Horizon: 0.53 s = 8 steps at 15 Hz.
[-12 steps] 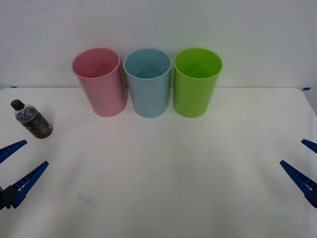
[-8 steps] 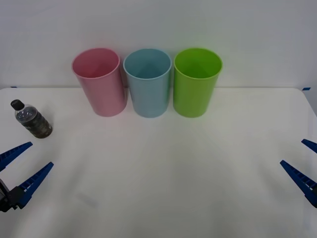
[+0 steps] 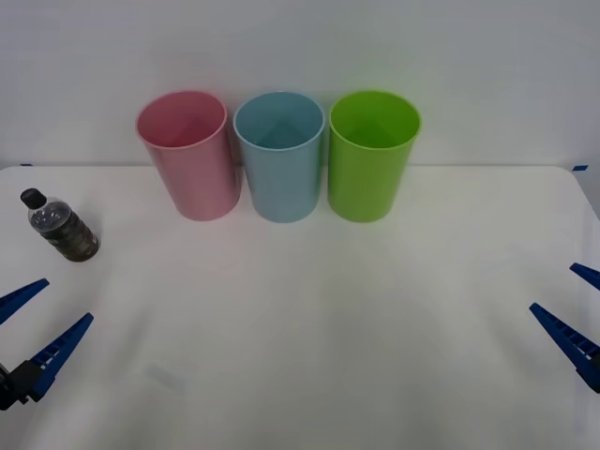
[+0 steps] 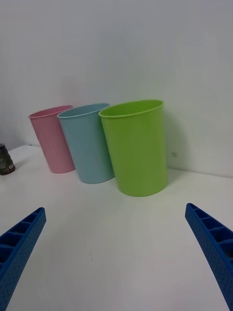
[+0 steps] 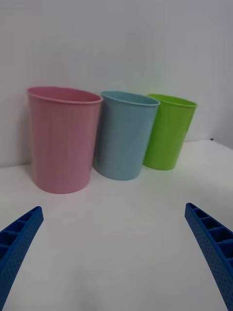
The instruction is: Grasp the object on the table and drop it into the matching bin: aluminum can to the light blue bin, PET bottle to the pink bin.
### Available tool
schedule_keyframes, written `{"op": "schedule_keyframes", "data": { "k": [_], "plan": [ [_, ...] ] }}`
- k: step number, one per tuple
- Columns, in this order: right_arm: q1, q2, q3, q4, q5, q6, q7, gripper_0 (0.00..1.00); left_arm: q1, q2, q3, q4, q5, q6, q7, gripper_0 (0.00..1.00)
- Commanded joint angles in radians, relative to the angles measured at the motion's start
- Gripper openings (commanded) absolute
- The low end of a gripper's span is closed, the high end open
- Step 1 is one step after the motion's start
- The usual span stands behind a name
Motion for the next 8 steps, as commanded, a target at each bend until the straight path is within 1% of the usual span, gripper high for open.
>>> {"op": "schedule_keyframes", "data": {
  "k": [1, 4, 6, 8],
  "plan": [
    [0.000, 0.000, 0.000, 0.000, 0.000, 0.000, 0.000, 1.00, 0.044, 0.000, -0.011, 0.000, 0.000, 0.098, -0.077, 1.00],
    [0.000, 0.000, 0.000, 0.000, 0.000, 0.000, 0.000, 1.00, 0.080, 0.000, -0.027, 0.000, -0.001, 0.206, -0.107, 1.00],
    [0.000, 0.000, 0.000, 0.000, 0.000, 0.000, 0.000, 1.00, 0.096, 0.000, -0.047, 0.000, -0.001, 0.292, -0.162, 1.00],
    [0.000, 0.000, 0.000, 0.000, 0.000, 0.000, 0.000, 1.00, 0.103, -0.001, -0.064, 0.000, 0.000, 0.368, -0.166, 1.00]
  ]
}}
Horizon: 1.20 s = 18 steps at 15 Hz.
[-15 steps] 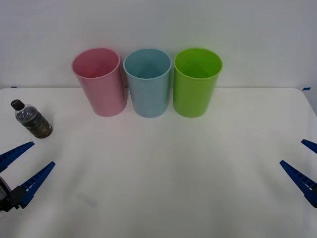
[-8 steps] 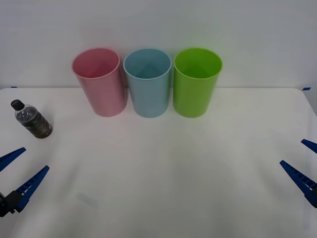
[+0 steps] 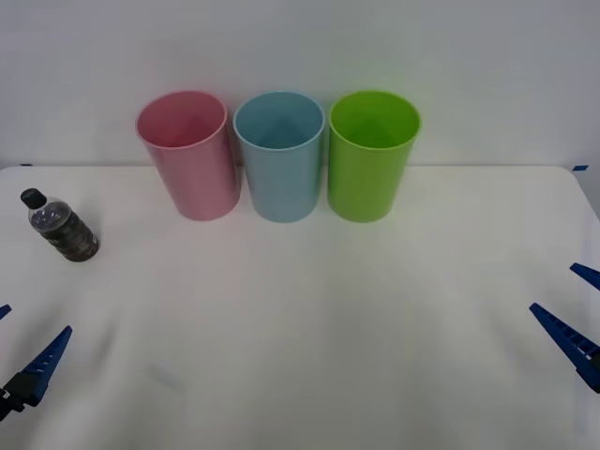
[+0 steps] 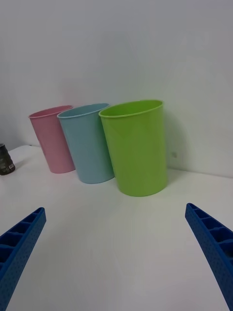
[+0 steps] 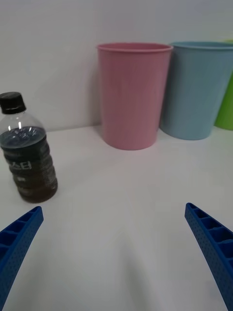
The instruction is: Grasp the object on the table and drop it into the matching bin: aluminum can to the light blue bin, PET bottle to the pink bin.
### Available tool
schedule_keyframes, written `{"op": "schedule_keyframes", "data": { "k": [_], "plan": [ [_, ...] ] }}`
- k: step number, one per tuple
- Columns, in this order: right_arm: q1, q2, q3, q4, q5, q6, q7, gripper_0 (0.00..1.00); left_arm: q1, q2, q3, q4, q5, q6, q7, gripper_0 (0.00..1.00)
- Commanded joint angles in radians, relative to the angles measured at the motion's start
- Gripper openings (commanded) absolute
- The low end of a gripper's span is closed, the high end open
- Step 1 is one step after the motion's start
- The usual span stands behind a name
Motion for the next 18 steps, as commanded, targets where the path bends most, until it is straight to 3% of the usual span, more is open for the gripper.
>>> {"op": "schedule_keyframes", "data": {
  "k": [1, 9, 18],
  "plan": [
    [0.000, 0.000, 0.000, 0.000, 0.000, 0.000, 0.000, 1.00, 0.007, -0.001, -0.025, 0.000, 0.001, 0.108, -0.011, 1.00],
    [0.000, 0.000, 0.000, 0.000, 0.000, 0.000, 0.000, 1.00, -0.049, -0.005, -0.129, 0.006, 0.006, 0.366, 0.004, 1.00],
    [0.000, 0.000, 0.000, 0.000, 0.000, 0.000, 0.000, 1.00, -0.230, -0.025, -0.109, 0.167, -0.029, 0.373, 0.050, 1.00]
  ]
}}
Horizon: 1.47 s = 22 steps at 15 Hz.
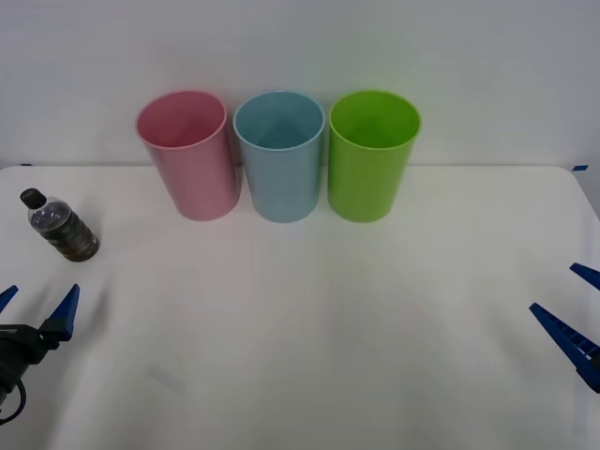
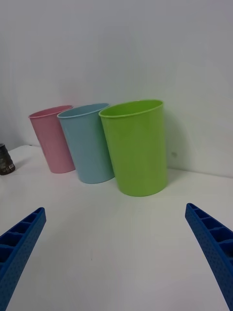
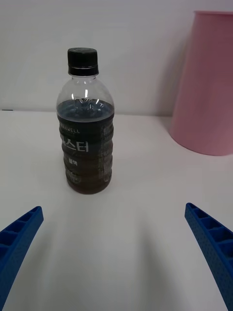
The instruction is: Grasp the object on the table and drop it into the matching bin: aluminum can to the light blue bin, PET bottle to the pink bin.
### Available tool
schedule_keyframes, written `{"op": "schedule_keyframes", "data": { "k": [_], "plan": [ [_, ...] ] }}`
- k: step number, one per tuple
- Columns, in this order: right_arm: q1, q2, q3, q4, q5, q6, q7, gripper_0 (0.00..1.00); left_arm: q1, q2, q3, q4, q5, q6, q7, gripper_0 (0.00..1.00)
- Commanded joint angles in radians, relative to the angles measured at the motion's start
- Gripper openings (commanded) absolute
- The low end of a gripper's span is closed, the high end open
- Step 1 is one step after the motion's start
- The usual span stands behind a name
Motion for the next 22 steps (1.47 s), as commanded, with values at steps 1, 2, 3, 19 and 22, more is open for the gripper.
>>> {"op": "schedule_keyframes", "data": {
  "k": [1, 2, 3, 19, 22],
  "plan": [
    [0.000, 0.000, 0.000, 0.000, 0.000, 0.000, 0.000, 1.00, -0.046, 0.000, 0.007, 0.042, -0.023, 0.002, 0.011, 1.00],
    [0.000, 0.000, 0.000, 0.000, 0.000, 0.000, 0.000, 1.00, -0.063, 0.000, 0.007, 0.054, -0.030, 0.005, 0.014, 1.00],
    [0.000, 0.000, 0.000, 0.000, 0.000, 0.000, 0.000, 1.00, -0.082, 0.000, 0.007, 0.071, -0.038, 0.008, 0.014, 1.00],
    [0.000, 0.000, 0.000, 0.000, 0.000, 0.000, 0.000, 1.00, -0.398, 0.000, 0.048, 0.361, -0.181, 0.085, 0.016, 1.00],
    [0.000, 0.000, 0.000, 0.000, 0.000, 0.000, 0.000, 1.00, -0.427, 0.000, 0.039, 0.375, -0.199, 0.132, 0.017, 1.00]
  ]
}}
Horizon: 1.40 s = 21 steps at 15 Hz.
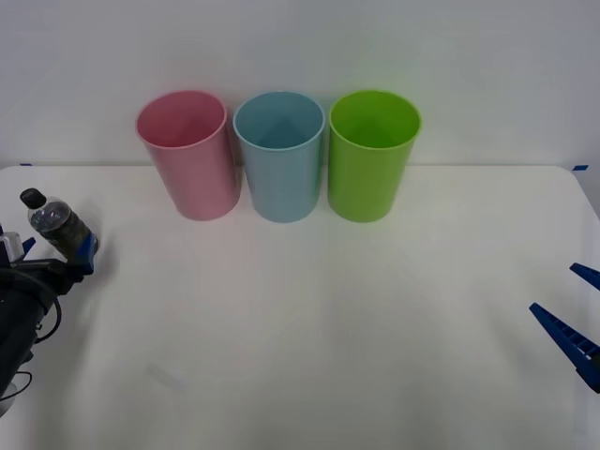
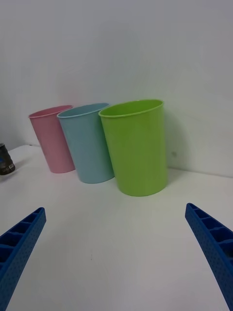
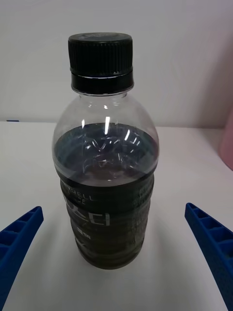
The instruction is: Grasp the object on the table and drop it into the matching bin: aluminum can to the light blue bin, PET bottle to the pink bin.
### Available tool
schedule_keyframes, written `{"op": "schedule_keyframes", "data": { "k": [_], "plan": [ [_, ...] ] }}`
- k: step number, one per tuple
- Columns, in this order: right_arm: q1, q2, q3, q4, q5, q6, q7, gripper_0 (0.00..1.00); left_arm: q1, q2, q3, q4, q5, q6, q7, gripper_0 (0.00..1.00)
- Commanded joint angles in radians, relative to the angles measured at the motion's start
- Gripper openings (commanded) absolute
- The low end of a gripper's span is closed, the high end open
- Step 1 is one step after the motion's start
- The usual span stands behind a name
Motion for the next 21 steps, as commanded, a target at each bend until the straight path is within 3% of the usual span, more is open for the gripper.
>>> {"op": "schedule_keyframes", "data": {
  "k": [1, 10, 19, 20, 21],
  "plan": [
    [0.000, 0.000, 0.000, 0.000, 0.000, 0.000, 0.000, 1.00, -0.024, 0.000, -0.006, 0.013, -0.006, 0.029, 0.001, 1.00],
    [0.000, 0.000, 0.000, 0.000, 0.000, 0.000, 0.000, 1.00, -0.096, -0.006, -0.014, 0.058, -0.041, 0.132, 0.001, 1.00],
    [0.000, 0.000, 0.000, 0.000, 0.000, 0.000, 0.000, 1.00, -0.108, -0.020, -0.028, 0.058, -0.064, 0.167, 0.001, 1.00],
    [0.000, 0.000, 0.000, 0.000, 0.000, 0.000, 0.000, 1.00, -0.108, -0.020, -0.029, 0.058, -0.066, 0.167, -0.002, 0.72],
    [0.000, 0.000, 0.000, 0.000, 0.000, 0.000, 0.000, 1.00, -0.108, -0.021, -0.031, 0.058, -0.067, 0.167, 0.001, 0.22]
  ]
}}
